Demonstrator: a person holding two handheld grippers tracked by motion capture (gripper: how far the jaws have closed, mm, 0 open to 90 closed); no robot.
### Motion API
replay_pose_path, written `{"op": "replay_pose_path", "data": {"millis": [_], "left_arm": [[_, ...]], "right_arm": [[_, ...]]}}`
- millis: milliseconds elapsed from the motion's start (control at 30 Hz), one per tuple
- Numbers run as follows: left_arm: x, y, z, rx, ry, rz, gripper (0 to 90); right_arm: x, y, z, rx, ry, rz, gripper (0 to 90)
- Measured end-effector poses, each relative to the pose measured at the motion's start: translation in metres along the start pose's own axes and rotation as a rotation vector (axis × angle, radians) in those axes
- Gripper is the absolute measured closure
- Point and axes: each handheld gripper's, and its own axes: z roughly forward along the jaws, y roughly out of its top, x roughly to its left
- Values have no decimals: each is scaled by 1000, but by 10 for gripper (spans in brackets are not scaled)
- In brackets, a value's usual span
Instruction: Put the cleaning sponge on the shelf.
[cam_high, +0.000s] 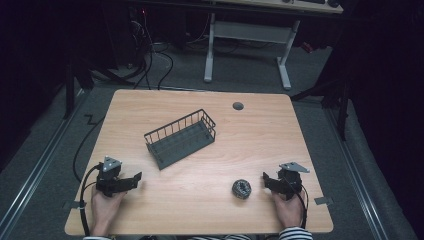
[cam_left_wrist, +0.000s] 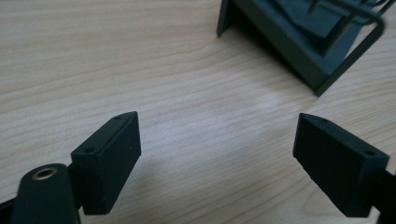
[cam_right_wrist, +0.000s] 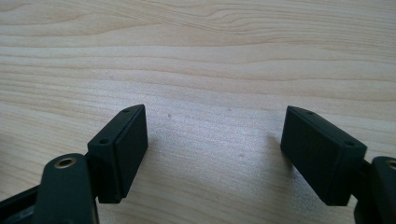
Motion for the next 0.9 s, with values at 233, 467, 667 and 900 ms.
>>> {"op": "replay_pose_path", "data": {"millis": [233,467,667,900], "left_arm": [[-9,22,-15,-46,-74,8,163],[-18,47,-22,-59,-98,16,165],[-22,65,-24,-67,-130,15,158],[-24,80,-21,-72,-144,2,152]], "right_arm": [[0,0,0,0,-1,-1,240],[1,0,0,-2,0,-4,247],[1,0,0,-2,1,-5,250],[1,0,0,-2,1,-5,250]]}}
